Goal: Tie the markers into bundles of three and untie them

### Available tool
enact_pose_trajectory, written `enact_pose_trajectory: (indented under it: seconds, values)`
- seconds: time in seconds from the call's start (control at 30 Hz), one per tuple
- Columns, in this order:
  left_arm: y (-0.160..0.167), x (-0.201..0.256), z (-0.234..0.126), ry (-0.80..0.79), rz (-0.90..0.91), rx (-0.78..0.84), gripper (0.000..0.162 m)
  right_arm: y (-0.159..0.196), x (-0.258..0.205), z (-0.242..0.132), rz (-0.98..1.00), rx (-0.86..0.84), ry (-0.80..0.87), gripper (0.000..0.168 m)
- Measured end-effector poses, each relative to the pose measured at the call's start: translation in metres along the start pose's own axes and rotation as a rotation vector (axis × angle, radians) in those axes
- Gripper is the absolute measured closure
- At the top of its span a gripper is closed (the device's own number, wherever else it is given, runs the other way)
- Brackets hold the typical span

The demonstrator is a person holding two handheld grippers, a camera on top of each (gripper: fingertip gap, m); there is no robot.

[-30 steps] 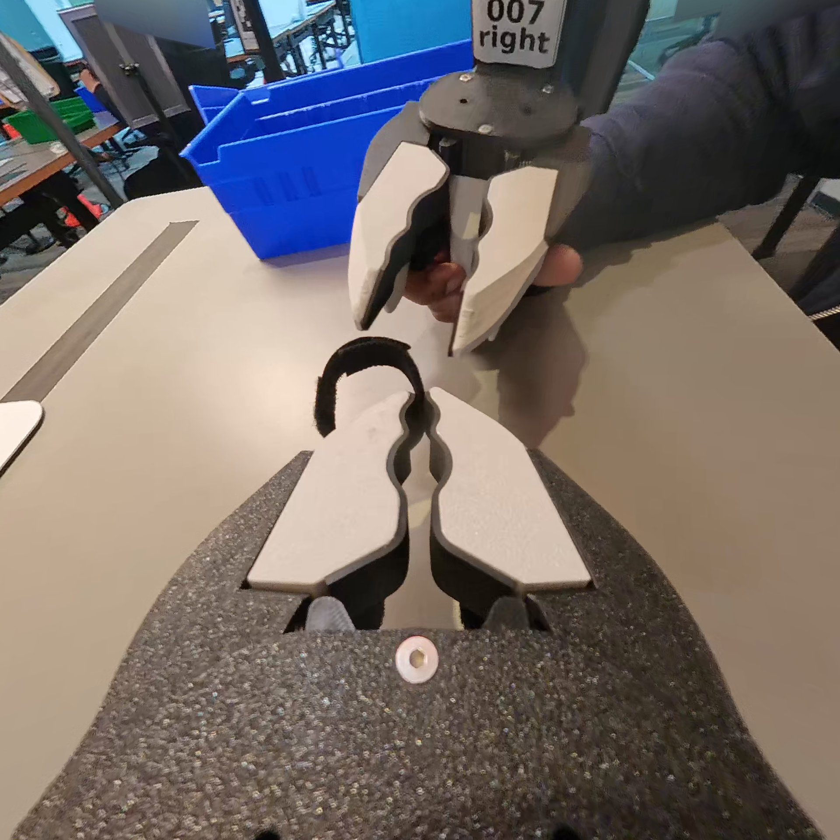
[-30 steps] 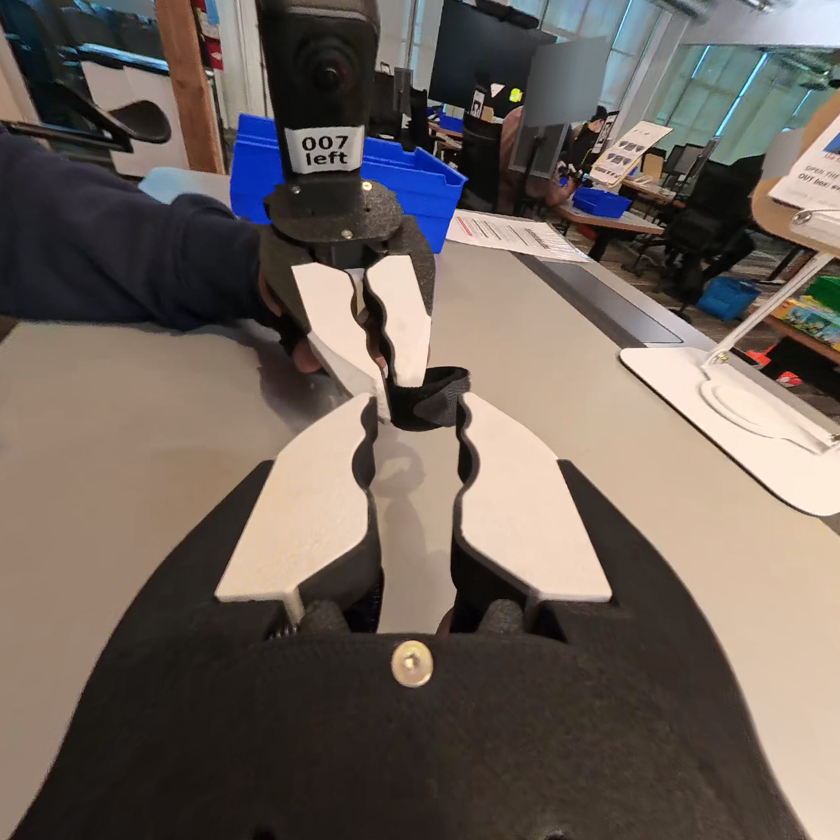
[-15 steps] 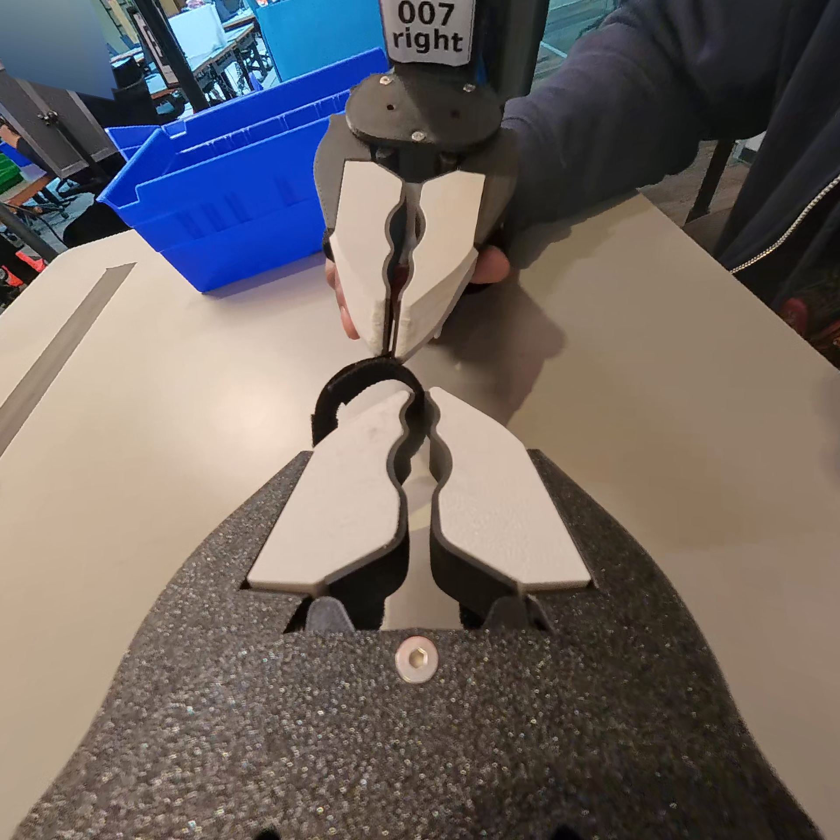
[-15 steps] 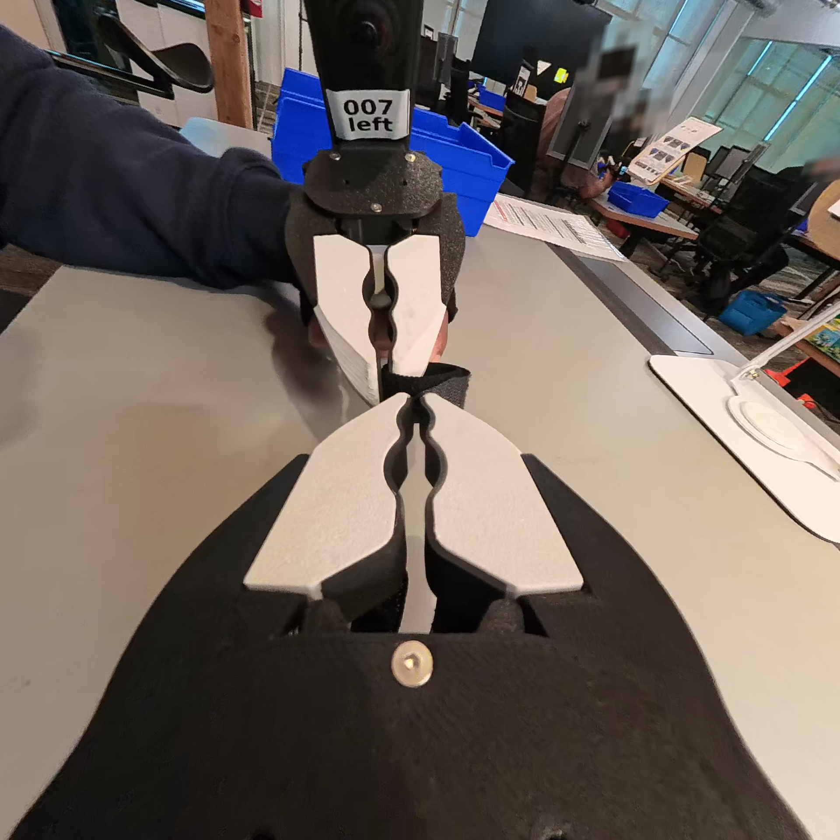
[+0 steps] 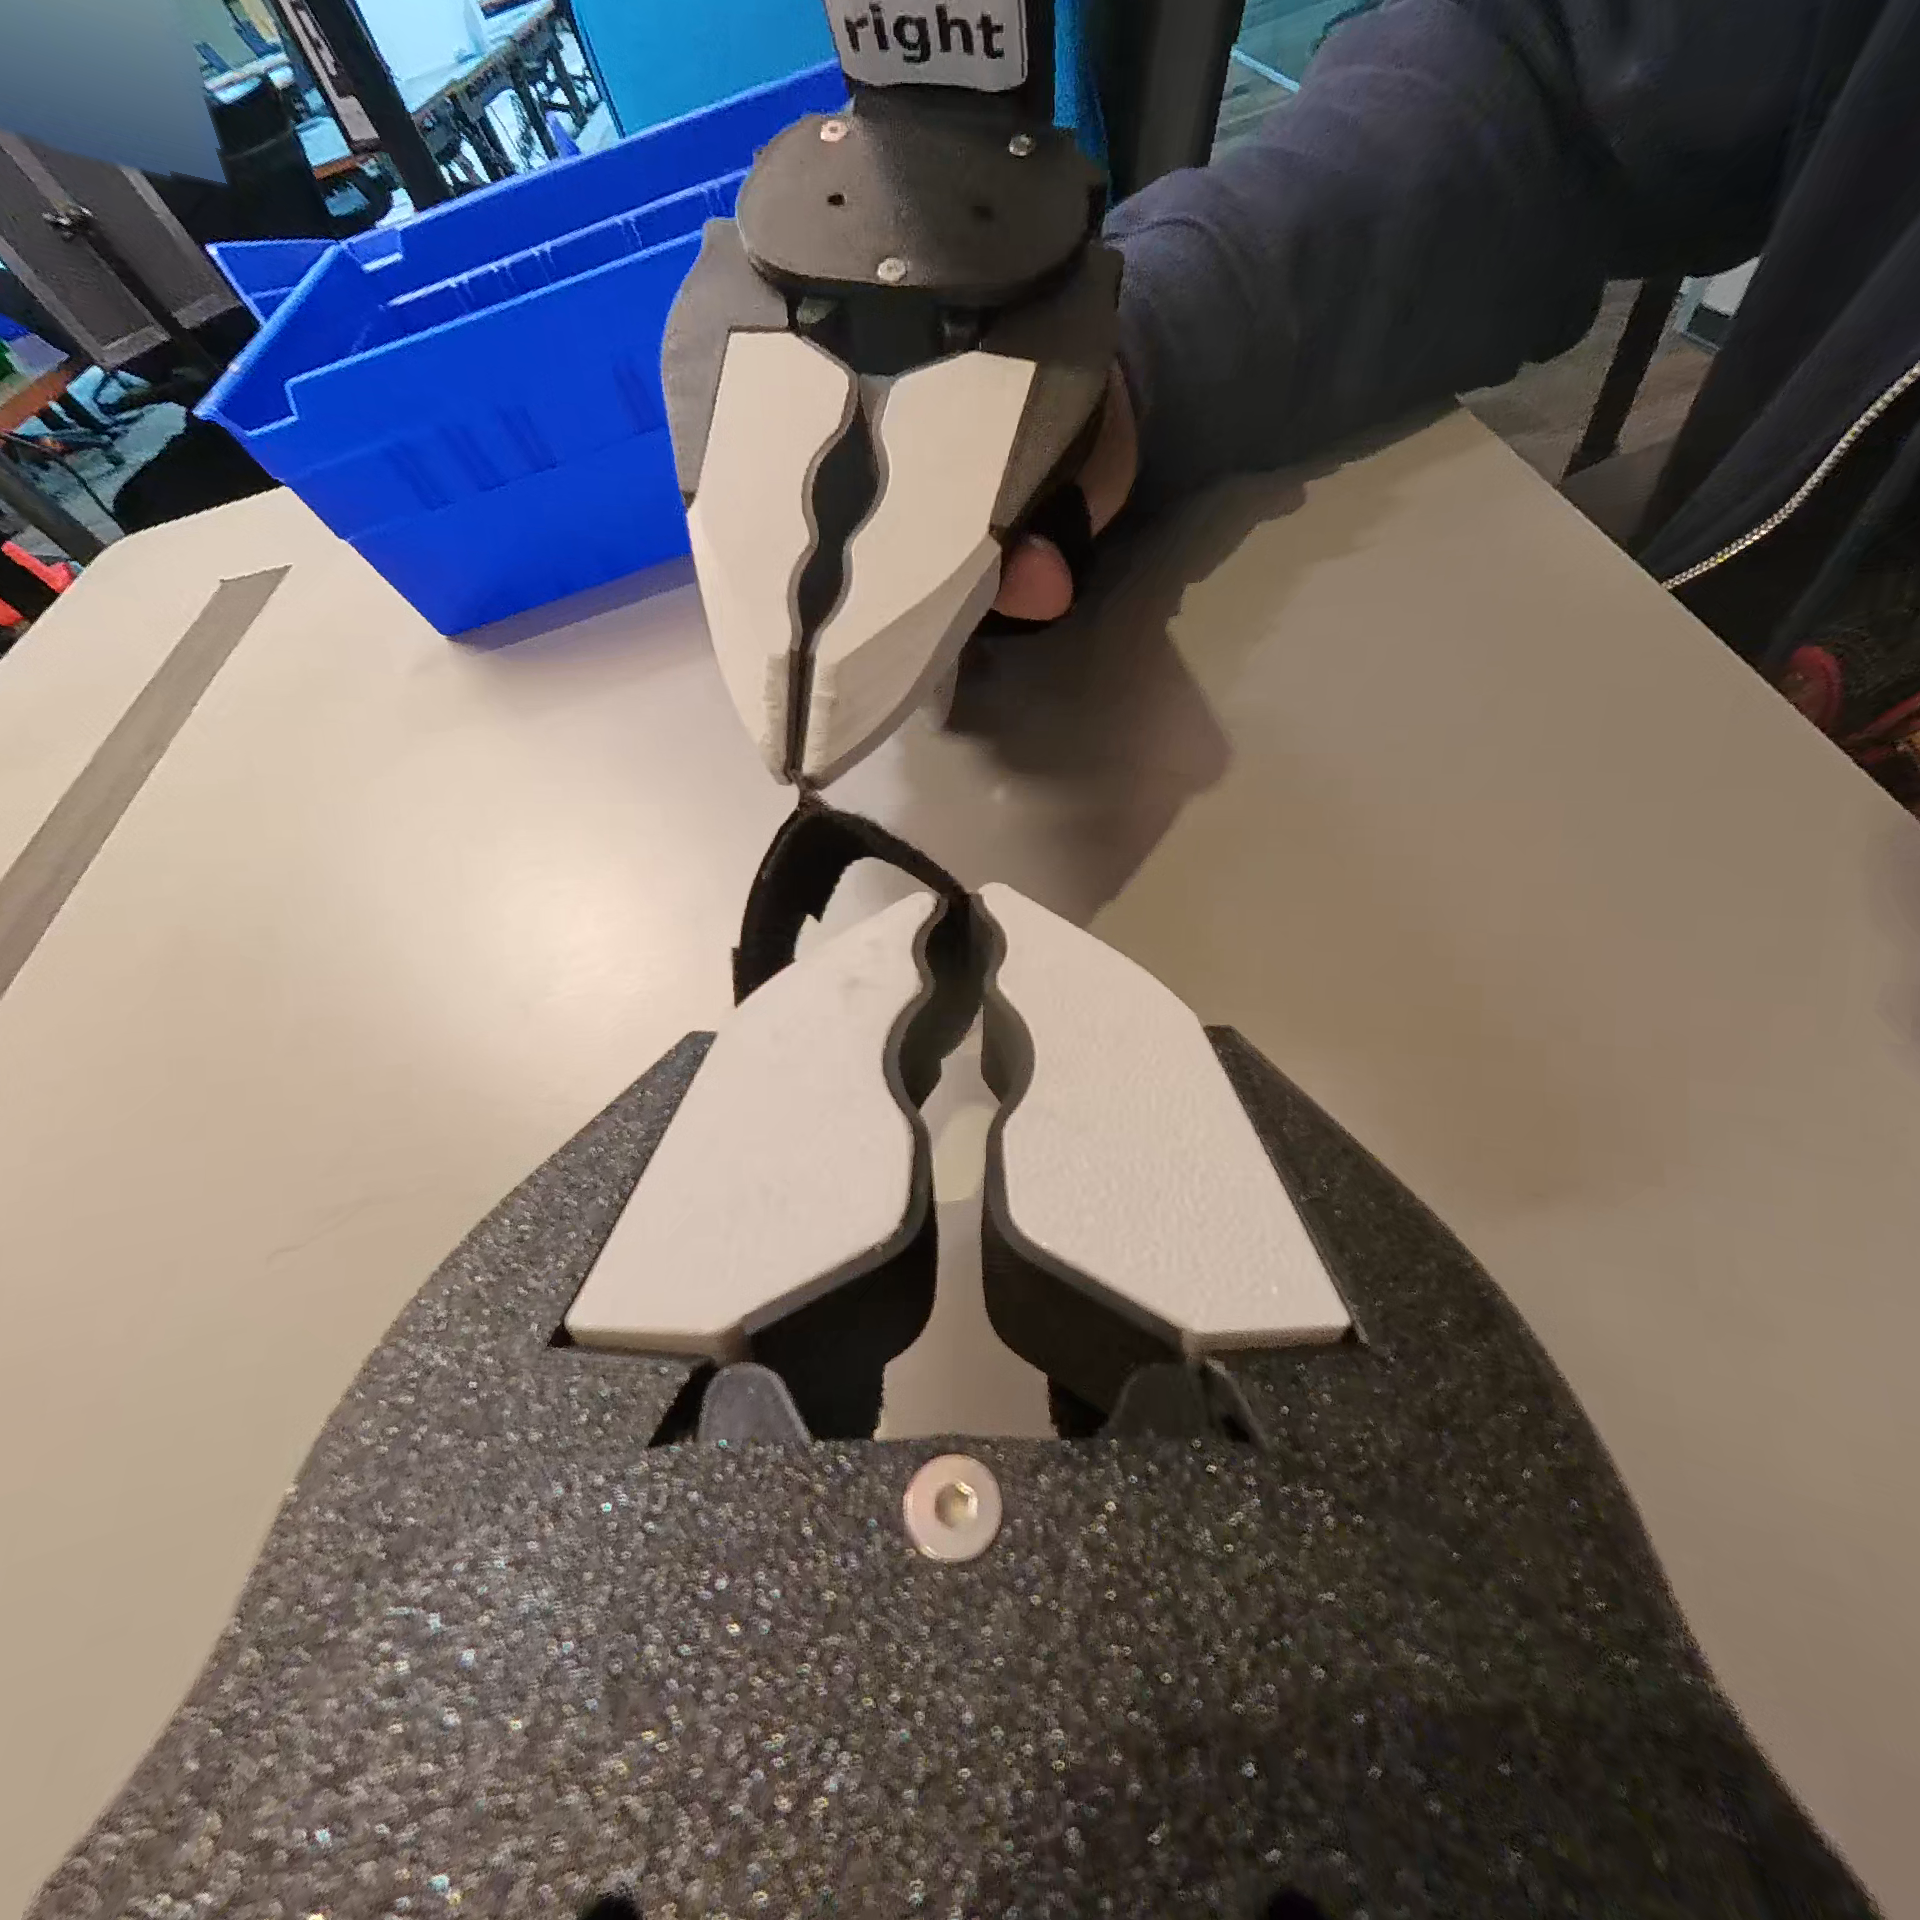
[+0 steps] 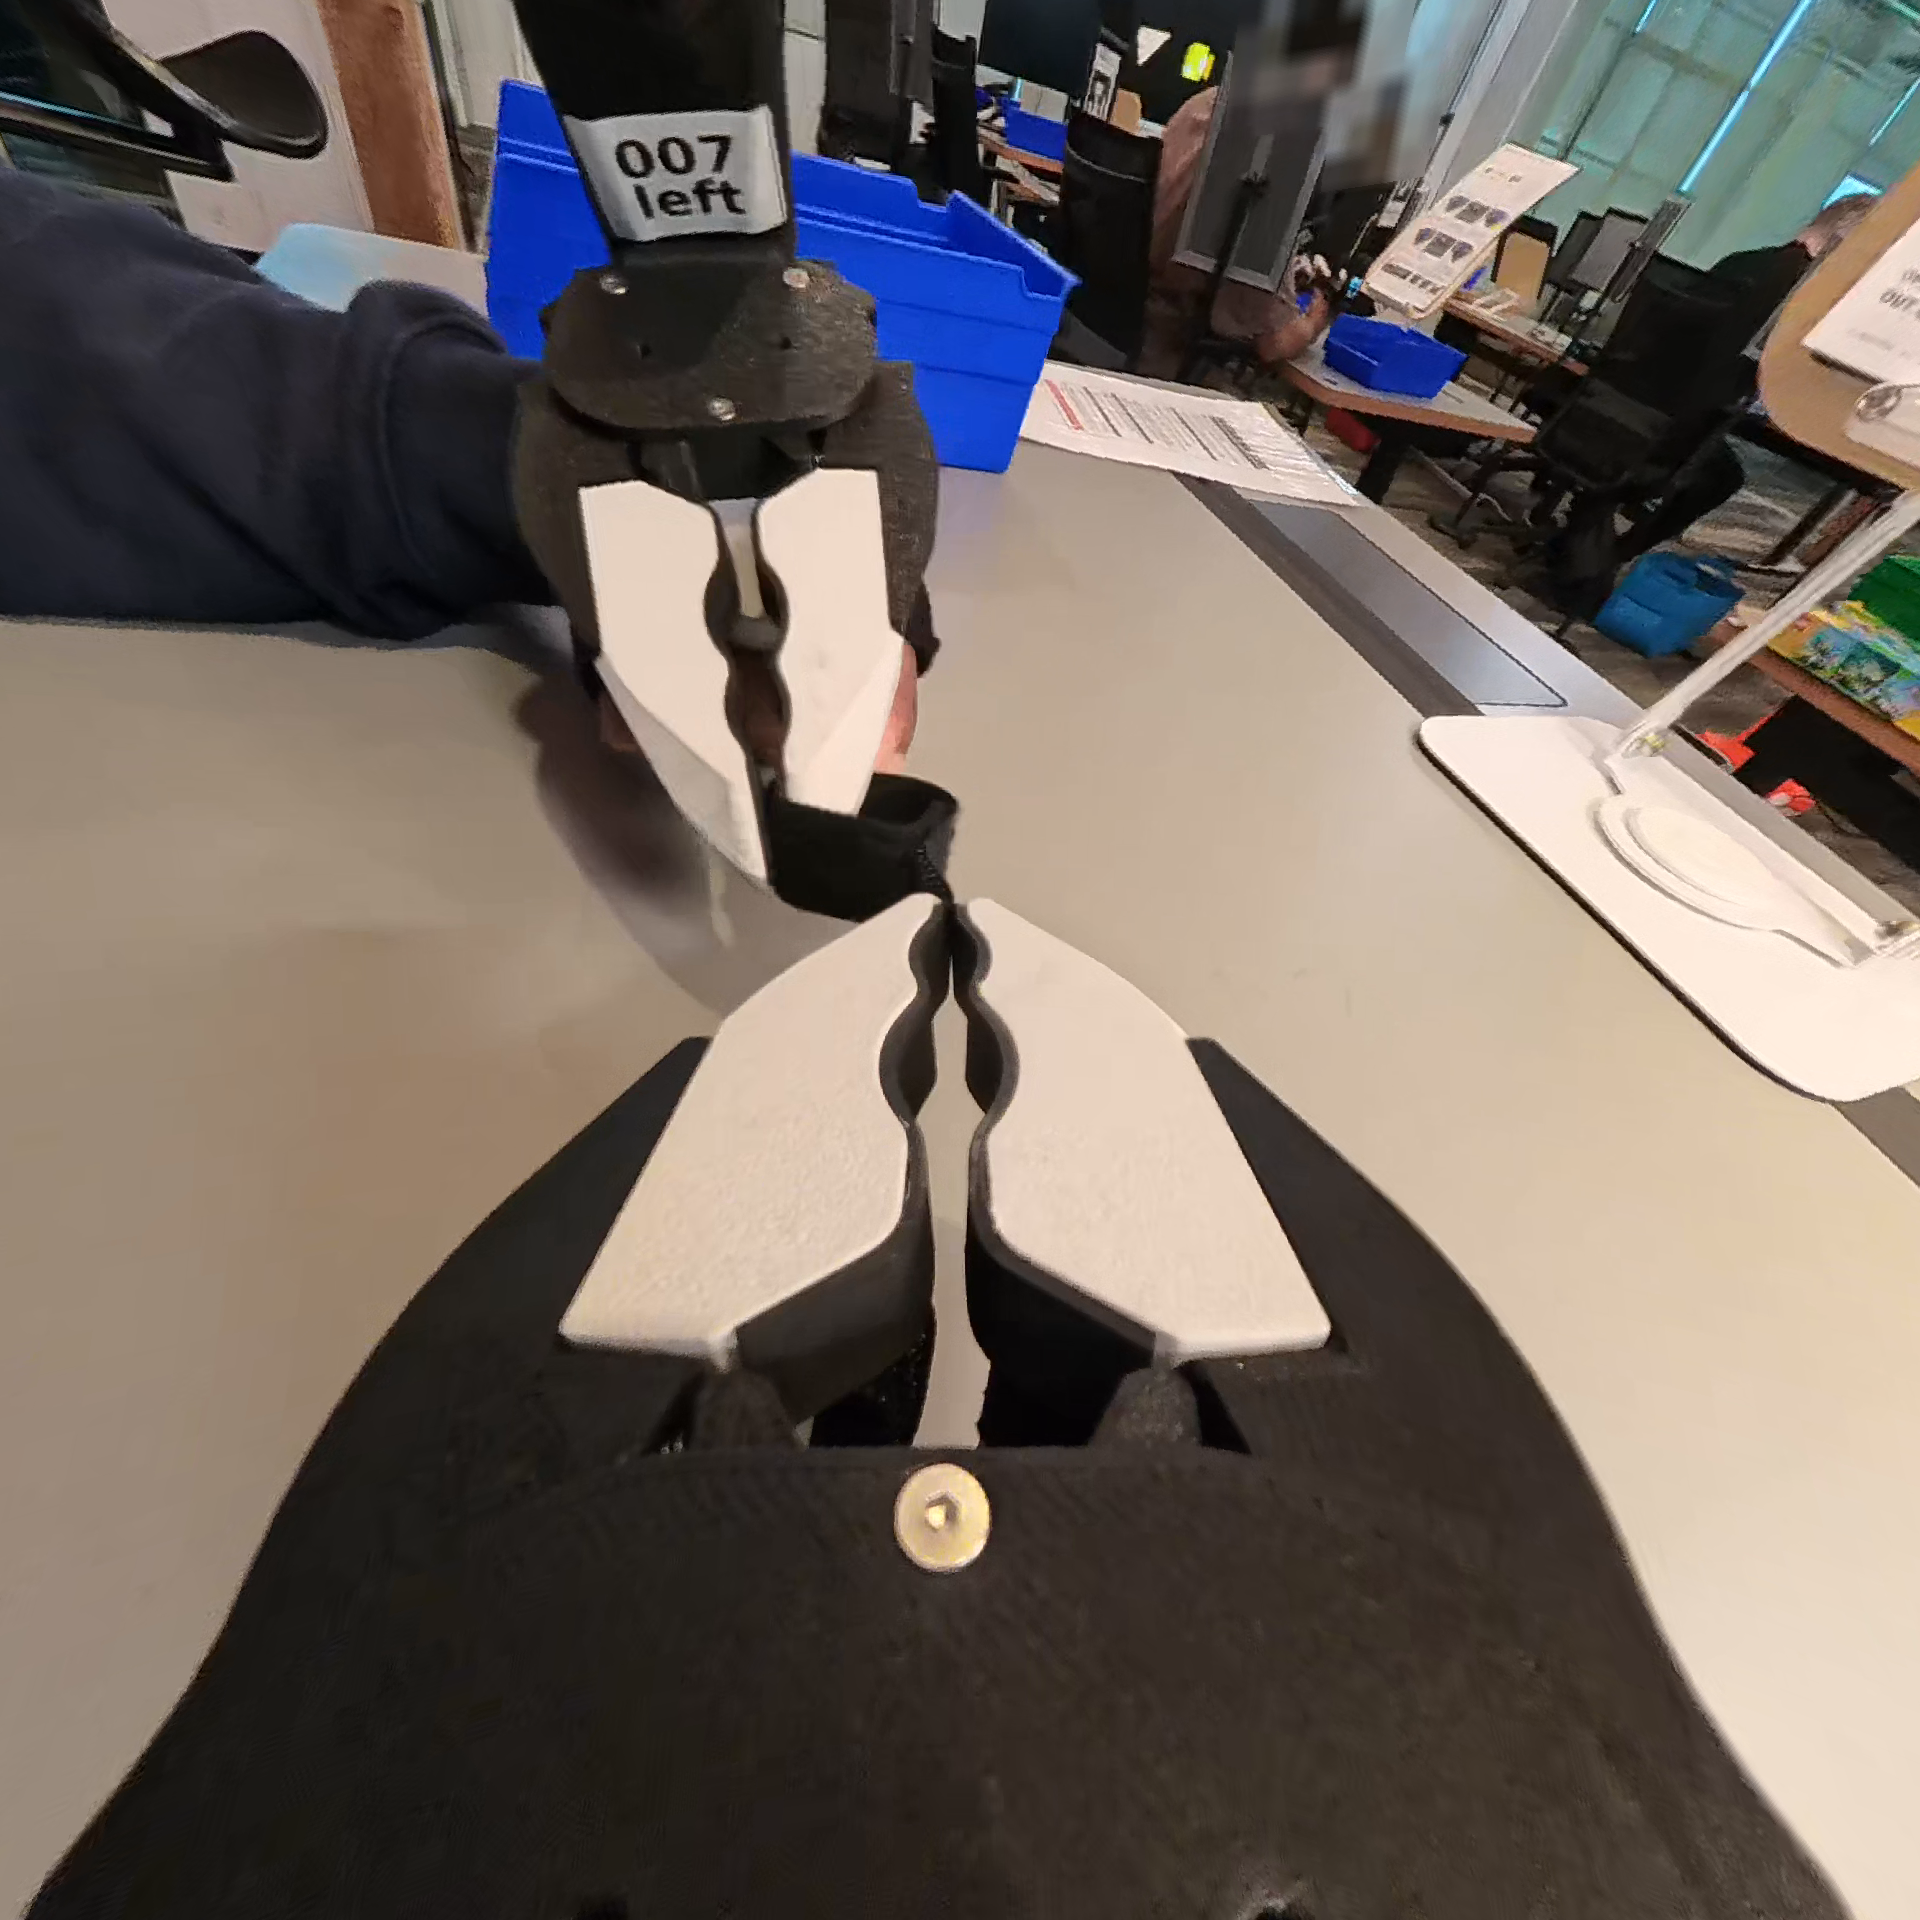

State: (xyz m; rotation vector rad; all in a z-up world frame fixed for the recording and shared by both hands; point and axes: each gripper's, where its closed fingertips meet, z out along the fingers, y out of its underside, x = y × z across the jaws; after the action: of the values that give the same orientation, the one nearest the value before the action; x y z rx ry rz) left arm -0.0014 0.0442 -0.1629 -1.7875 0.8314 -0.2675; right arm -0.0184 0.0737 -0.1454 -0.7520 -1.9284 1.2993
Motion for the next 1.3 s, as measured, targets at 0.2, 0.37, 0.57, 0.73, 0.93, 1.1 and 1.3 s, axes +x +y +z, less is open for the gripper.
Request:
enact_pose_trajectory:
  seconds: [0.2,0.37,0.57,0.73,0.93,1.1,1.3]
  values:
    - [-0.009,0.034,-0.005,0.186,0.077,0.062,0.160,0.011,0.038,-0.008,0.052,-0.041,0.193,0.168]
    - [-0.008,0.022,0.003,0.105,0.064,0.024,0.160,-0.005,0.060,-0.039,0.300,0.156,0.067,0.168]
    - [-0.006,-0.003,0.001,-0.035,0.036,0.032,0.160,-0.011,-0.024,-0.015,0.011,0.090,-0.188,0.119]
    - [-0.006,0.004,0.005,-0.009,0.065,0.028,0.160,-0.009,-0.025,-0.005,-0.015,0.059,-0.124,0.134]
    - [-0.007,0.017,0.007,0.052,0.110,0.031,0.160,-0.006,-0.026,-0.008,0.006,0.046,-0.161,0.168]
    - [-0.008,0.016,0.006,0.046,0.100,0.030,0.160,-0.003,-0.019,-0.006,0.012,0.023,-0.124,0.167]
    - [-0.008,0.014,0.002,0.033,0.122,0.024,0.160,-0.002,-0.014,-0.001,0.069,0.007,-0.101,0.167]
